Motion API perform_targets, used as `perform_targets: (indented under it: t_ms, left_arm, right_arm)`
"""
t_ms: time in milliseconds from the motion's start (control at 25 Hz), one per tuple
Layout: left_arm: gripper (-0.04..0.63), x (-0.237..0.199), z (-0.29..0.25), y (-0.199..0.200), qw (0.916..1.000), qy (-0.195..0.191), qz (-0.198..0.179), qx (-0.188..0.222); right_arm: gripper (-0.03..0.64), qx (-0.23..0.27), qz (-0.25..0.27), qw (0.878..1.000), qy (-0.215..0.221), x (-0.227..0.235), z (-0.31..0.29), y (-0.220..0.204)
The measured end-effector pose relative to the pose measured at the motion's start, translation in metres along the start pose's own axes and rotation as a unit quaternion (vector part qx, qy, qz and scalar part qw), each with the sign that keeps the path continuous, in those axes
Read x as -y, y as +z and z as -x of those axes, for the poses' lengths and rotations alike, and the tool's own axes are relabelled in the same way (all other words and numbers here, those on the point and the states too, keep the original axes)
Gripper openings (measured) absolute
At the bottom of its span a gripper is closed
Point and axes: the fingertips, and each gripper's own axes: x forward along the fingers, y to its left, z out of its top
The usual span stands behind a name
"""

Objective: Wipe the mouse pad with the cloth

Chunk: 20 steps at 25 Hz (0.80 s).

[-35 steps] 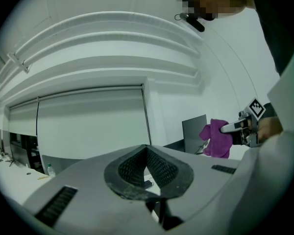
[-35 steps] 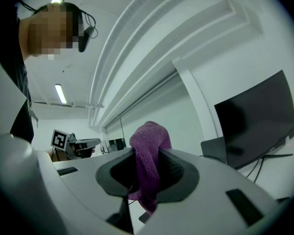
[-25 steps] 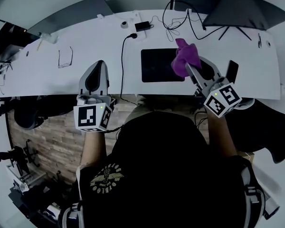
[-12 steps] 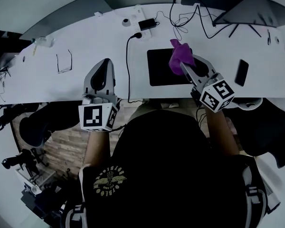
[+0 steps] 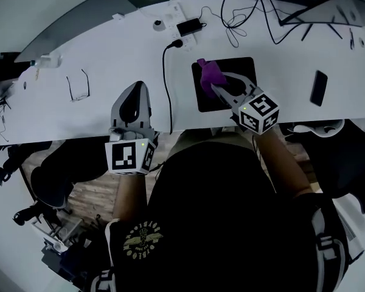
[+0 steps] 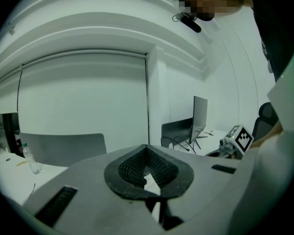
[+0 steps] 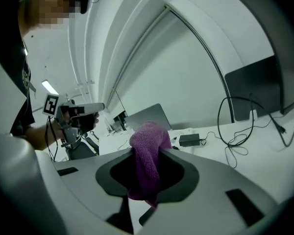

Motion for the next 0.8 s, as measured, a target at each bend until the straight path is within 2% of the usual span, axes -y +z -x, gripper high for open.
perform_targets:
  t_ms: [200,440,560,800]
  left_arm:
    - [0.002,-0.011,-0.001,-0.011,0.9998,0.0,0.005,-0.018]
    - [0.002,-0.017,0.001,-0.017,0.9997,-0.007,0.006,-0.024]
    - [0.002,-0.015,0.001,-0.021,0.9995,-0.014,0.008,-0.028]
    - [0.002,-0.012,0.0,-0.022,0.9994,-0.019,0.004,-0.029]
  right_arm:
    - [0.089,-0.036,-0.026,0.999,-0.002,0.013,-0.047,-0.037]
    - [0.089,-0.109,-0.05,0.991,-0.058,0.062,-0.086,-0.097]
    - [0.089,-0.138,-0.045,0.985,-0.091,0.086,-0.088,-0.117]
    - [0.089,-0.154,-0.039,0.976,-0.147,0.122,-0.067,-0.127]
